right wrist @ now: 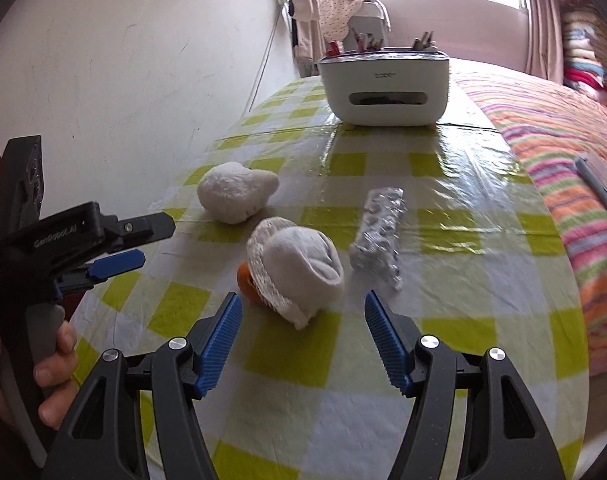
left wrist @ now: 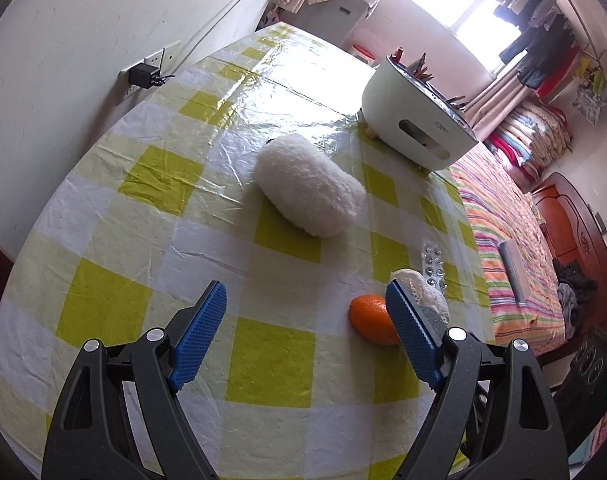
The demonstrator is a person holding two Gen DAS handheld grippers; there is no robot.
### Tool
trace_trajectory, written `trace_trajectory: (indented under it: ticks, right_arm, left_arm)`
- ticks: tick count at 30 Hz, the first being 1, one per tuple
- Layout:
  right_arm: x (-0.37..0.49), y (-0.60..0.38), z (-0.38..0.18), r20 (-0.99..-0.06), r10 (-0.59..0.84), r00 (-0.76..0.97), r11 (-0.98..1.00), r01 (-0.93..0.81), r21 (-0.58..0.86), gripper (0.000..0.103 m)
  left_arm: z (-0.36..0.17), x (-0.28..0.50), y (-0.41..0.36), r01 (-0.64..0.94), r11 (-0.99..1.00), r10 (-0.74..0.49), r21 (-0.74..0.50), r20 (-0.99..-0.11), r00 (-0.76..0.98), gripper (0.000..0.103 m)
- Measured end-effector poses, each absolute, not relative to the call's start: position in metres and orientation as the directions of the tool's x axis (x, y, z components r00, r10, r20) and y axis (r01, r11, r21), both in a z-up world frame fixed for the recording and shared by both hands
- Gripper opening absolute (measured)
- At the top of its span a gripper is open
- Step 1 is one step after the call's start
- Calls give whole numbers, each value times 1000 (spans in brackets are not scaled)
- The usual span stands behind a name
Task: Collect trash
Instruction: 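Grasp the orange with the left tool while the right tool grasps the white knit cap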
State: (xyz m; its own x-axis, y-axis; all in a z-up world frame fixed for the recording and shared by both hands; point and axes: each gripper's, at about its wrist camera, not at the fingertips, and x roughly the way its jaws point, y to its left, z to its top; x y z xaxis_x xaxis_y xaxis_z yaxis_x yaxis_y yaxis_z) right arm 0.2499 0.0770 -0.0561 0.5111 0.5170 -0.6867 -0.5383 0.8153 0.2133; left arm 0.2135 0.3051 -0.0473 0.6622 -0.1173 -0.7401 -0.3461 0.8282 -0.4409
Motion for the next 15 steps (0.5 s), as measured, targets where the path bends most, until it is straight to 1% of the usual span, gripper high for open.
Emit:
trace_trajectory:
  ticks: [4,8,9,10,13,15]
  right_arm:
    - [266,96,-62,-717,464,520,832,-533,151,62]
    - [279,102,-71,-746,444,496,832,-537,139,62]
    - [280,102,-73,-746,451,489,828,-541,146,52]
    - [281,100,-73,-745,448,494,831,-537,144,49]
    - [276,90,-72,-733,471,491,831,-526,182,46]
    - [271,78,-70,-720,494,488,830,-512,223,46]
  left_arm:
    - [-54,219,308,-361,819,-121,-446,-750,650,81]
    - [-57,223,310,-368,805,-137,-464,-750,647,81]
    - [-57,225,308,-367,805,-142,-467,-751,644,81]
    - [-58,225,308,-367,805,-143,-466,-753,643,81]
    - [-61,230,303,-368,805,-148,-466,-758,636,81]
    - [-64,235,297,-364,807,-157,-465,-763,628,81]
